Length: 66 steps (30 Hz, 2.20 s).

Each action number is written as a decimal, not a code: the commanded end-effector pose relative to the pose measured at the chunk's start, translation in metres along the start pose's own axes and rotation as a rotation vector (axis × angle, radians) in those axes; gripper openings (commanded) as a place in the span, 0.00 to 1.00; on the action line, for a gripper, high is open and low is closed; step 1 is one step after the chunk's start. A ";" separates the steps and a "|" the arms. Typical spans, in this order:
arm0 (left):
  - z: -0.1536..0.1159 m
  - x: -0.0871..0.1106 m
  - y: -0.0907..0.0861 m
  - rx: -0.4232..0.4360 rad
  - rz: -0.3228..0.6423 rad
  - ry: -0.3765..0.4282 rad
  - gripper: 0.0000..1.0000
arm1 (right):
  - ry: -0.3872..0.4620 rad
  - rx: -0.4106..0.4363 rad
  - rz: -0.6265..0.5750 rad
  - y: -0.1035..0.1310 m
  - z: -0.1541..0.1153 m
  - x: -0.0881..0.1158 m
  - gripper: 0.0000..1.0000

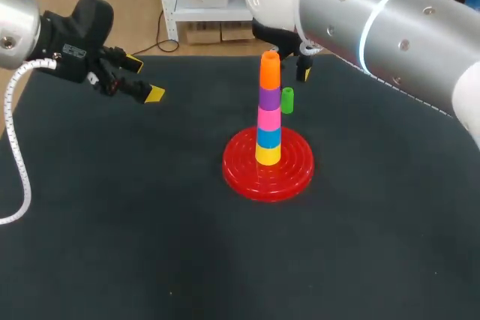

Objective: Pick up and stack the cylinders on the red base in this order: pink,purple,orange,green

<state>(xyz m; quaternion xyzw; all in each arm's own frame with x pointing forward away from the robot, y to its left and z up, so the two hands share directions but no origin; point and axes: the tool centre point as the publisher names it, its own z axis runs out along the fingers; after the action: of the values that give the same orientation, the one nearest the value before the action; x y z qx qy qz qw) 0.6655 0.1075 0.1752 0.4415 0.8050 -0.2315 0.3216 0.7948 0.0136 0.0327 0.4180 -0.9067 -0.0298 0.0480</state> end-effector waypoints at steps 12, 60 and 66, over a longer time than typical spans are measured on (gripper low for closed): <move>0.000 0.001 0.001 0.001 0.001 -0.003 1.00 | 0.092 -0.009 0.010 -0.011 0.007 -0.014 0.96; 0.000 0.001 0.001 0.001 0.001 -0.003 1.00 | 0.118 0.043 -0.013 0.010 -0.050 0.006 0.00; 0.000 0.001 0.001 0.001 0.001 -0.003 1.00 | 0.147 0.078 -0.069 0.039 -0.107 0.029 0.00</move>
<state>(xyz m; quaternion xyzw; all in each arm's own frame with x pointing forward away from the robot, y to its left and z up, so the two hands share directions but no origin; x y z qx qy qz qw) 0.6655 0.1075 0.1752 0.4415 0.8050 -0.2315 0.3216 0.7677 0.0080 0.1056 0.4490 -0.8896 0.0194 0.0814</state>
